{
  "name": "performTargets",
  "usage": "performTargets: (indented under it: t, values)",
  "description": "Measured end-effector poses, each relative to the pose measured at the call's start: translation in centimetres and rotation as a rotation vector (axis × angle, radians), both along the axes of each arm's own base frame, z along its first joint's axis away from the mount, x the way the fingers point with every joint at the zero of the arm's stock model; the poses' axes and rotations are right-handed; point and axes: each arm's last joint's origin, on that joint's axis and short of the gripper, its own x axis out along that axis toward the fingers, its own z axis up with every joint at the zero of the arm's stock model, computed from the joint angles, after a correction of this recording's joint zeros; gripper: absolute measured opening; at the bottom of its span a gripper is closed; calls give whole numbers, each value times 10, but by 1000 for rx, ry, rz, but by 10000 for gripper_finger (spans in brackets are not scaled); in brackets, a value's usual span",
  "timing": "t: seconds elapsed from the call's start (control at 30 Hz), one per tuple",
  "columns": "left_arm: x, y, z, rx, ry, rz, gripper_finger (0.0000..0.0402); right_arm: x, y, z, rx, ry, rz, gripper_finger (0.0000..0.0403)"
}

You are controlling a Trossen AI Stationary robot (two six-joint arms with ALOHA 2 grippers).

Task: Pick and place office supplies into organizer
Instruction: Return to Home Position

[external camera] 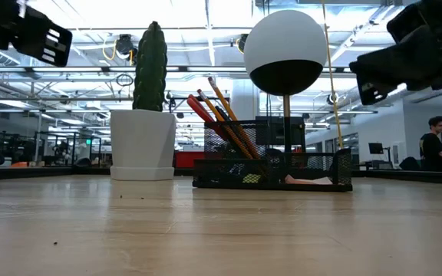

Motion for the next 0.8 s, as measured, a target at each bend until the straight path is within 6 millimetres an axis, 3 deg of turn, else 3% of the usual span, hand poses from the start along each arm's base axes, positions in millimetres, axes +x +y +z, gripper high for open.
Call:
performTargets:
  t: [0.23, 0.57, 0.8]
  values:
    - [-20, 16, 9, -39, -78, 18, 150, -11, -6, 7, -37, -13, -16, 57]
    - [-41, 31, 6, -8, -115, 85, 150, -28, -8, 16, -114, -93, 47, 57]
    - [-40, 29, -4, 29, -84, 28, 150, -36, -14, 14, -128, -65, -9, 57]
